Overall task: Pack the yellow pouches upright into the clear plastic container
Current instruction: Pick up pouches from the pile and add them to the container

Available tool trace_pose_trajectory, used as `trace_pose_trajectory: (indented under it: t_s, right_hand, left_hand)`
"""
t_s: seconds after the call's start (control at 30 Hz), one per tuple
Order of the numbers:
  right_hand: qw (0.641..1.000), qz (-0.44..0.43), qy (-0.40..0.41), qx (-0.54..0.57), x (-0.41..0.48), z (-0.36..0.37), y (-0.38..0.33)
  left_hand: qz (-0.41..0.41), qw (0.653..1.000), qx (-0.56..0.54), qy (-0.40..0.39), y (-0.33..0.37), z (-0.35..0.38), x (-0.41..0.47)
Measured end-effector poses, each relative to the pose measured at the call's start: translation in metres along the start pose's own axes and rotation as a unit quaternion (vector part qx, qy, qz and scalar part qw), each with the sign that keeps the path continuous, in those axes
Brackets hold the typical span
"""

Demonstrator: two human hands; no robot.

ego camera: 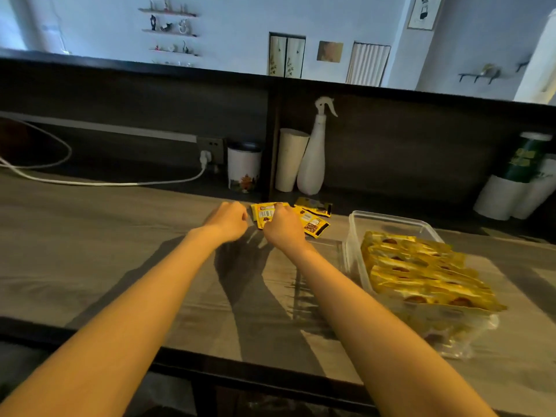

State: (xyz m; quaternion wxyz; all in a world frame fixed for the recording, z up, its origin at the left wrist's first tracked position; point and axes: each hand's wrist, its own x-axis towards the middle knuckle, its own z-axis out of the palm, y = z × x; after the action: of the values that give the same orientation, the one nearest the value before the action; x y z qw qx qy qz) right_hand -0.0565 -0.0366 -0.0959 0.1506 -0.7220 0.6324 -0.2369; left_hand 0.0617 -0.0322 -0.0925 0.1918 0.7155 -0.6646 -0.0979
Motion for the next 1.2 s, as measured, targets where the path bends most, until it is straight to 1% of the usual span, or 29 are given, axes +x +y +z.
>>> trace_pose_trajectory:
  t_s: [0.13,0.2,0.3,0.43,0.5,0.57,0.63,0.7,0.83,0.93,1.07,1.13,1.2]
  right_hand:
    - [0.997,0.070,0.024,-0.008,0.025,0.016,0.009]
    - [0.994,0.103,0.035,-0.011,0.036,0.020,0.014]
    - [0.987,0.148,0.056,-0.026,0.048,0.026,0.022]
    - [0.979,0.203,0.027,-0.018,0.055,0.027,0.030]
    - [0.975,0.222,-0.001,0.000,0.053,0.025,0.031]
    - [0.976,0.215,-0.003,-0.020,0.052,0.025,0.031]
    - [0.979,0.196,0.004,-0.052,0.050,0.025,0.030]
    - [0.980,0.178,0.001,-0.084,0.047,0.026,0.028]
    - [0.980,0.127,-0.027,-0.149,0.036,0.023,0.023]
    - [0.981,0.082,-0.022,-0.174,0.025,0.019,0.018]
    - [0.987,0.014,0.012,-0.157,0.009,0.014,0.011]
    - [0.991,0.008,0.030,-0.128,0.000,0.009,0.008]
    - [0.994,0.015,0.049,-0.092,-0.007,0.003,0.007]
  left_hand:
    - [0.007,1.000,0.004,-0.008,-0.004,0.015,0.025]
    - [0.035,0.999,0.008,-0.019,-0.001,0.022,0.037]
    - [0.080,0.995,-0.002,-0.067,0.003,0.032,0.052]
    - [0.085,0.986,0.014,-0.146,0.004,0.047,0.066]
    - [0.090,0.985,0.013,-0.149,0.004,0.052,0.070]
    - [0.112,0.987,0.065,-0.098,0.007,0.050,0.066]
    - [0.157,0.975,0.153,-0.043,0.014,0.041,0.056]
    - [0.185,0.963,0.192,-0.030,0.019,0.035,0.046]
    - [0.156,0.969,0.184,-0.045,0.011,0.028,0.035]
    - [0.117,0.979,0.152,-0.068,0.005,0.023,0.023]
    - [0.079,0.983,0.129,-0.104,0.003,0.017,0.009]
    - [0.078,0.979,0.139,-0.126,0.003,0.014,0.000]
    - [0.081,0.978,0.147,-0.122,0.002,0.012,-0.010]
